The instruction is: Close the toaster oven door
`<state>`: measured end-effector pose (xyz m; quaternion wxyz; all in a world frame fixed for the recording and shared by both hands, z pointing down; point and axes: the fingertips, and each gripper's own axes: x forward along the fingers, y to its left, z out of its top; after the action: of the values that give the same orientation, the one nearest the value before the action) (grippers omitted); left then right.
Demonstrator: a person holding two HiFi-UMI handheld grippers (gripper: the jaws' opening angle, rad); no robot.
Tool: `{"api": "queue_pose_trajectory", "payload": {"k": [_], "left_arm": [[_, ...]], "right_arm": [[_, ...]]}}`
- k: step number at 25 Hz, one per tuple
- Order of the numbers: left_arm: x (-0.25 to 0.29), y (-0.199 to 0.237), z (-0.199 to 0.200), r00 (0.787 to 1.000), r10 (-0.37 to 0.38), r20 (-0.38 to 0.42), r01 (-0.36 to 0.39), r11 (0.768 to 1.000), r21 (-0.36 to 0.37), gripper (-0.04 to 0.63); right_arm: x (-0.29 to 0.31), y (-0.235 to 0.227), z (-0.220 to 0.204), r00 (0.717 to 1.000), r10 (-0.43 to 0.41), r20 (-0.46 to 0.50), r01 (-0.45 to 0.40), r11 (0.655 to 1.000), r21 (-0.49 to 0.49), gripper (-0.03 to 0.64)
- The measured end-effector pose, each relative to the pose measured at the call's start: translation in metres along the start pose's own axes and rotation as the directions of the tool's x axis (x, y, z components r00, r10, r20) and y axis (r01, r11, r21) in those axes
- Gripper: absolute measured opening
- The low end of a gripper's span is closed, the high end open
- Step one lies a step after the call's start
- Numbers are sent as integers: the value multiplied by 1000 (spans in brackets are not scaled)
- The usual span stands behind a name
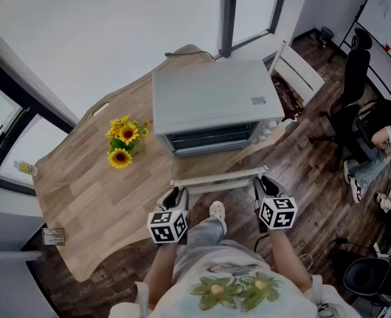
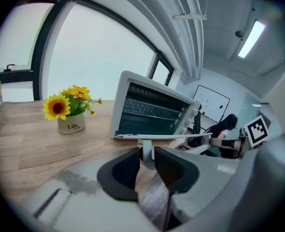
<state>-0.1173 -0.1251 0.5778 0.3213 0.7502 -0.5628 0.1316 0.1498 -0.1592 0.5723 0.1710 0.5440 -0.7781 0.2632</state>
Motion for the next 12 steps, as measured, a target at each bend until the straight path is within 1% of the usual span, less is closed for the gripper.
{"api": "queue_pose_trajectory", "payload": {"k": [12], "left_arm": [[0,-1,17,999,16,36,-16,1000,4,107]], "right_arm": [[0,2,16,999,12,31,-11,1000,-9,81]]}}
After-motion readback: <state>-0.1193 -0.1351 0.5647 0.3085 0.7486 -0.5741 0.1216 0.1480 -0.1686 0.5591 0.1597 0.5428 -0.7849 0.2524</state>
